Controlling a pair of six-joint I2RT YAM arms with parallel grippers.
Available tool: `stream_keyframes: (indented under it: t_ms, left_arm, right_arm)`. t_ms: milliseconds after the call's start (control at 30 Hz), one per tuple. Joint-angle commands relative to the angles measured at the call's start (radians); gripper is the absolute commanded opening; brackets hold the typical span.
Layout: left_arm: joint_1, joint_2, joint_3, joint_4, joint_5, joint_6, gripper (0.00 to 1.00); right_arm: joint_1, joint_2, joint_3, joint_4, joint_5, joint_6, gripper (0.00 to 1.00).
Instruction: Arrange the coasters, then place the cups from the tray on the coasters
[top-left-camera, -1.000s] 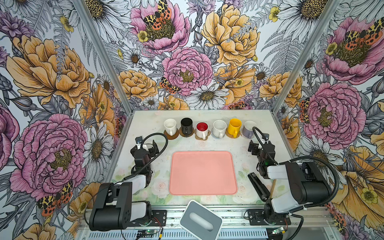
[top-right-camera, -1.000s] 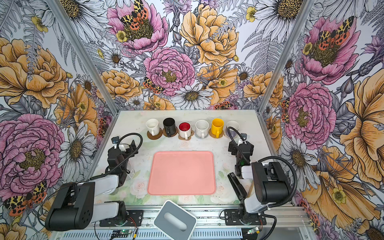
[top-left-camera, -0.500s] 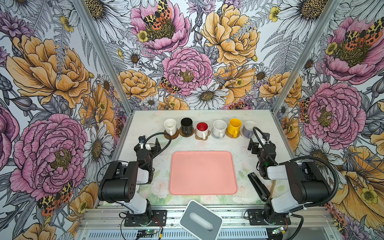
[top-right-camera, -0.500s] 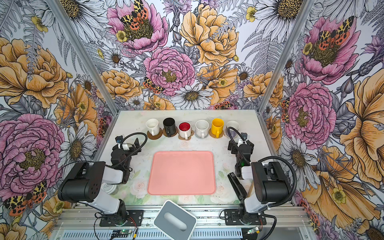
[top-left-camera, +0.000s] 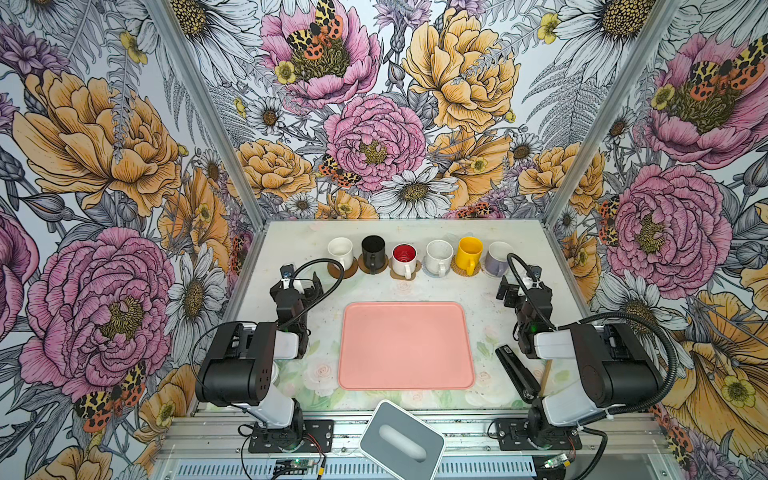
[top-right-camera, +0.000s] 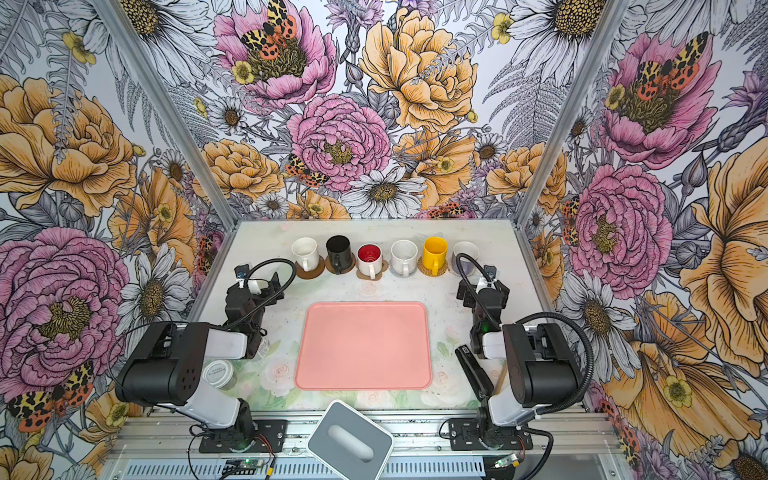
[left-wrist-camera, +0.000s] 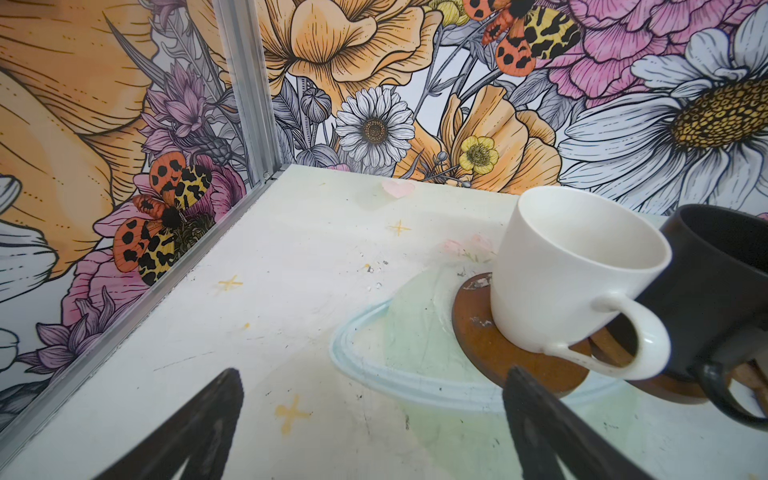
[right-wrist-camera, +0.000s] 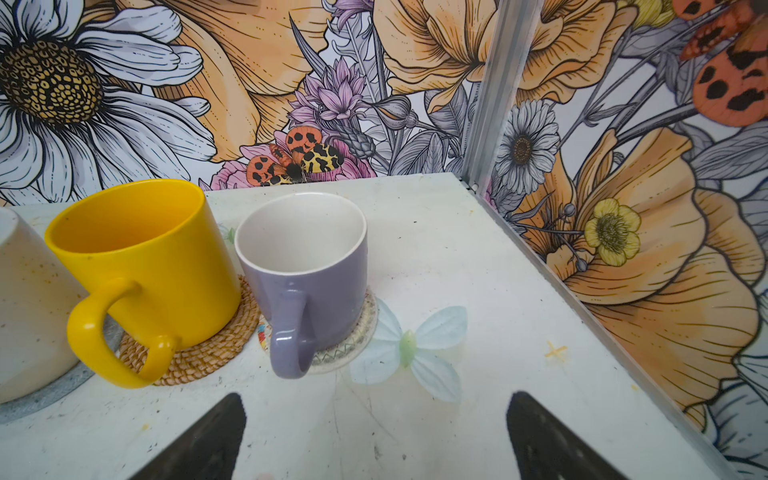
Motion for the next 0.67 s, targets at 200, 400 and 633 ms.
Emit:
stream_keyframes:
  t_ms: [200, 400, 633]
  left_arm:
    - [-0.006, -0.012, 0.005, 0.001, -0.015, 0.012, 0.99]
    - [-0.006, -0.012, 0.004, 0.002, -0.015, 0.012, 0.99]
    - [-0.006, -0.012, 0.004, 0.001, -0.015, 0.013, 0.99]
  right_arm:
    - [-0.006, -0.001, 0.005, 0.024, 0.017, 0.008, 0.99]
    - [0.000, 0.003, 0.032, -0.021, -0.019, -0.012, 0.99]
    - [0.000, 0.002, 0.030, -0.019, -0.017, -0.012, 1.00]
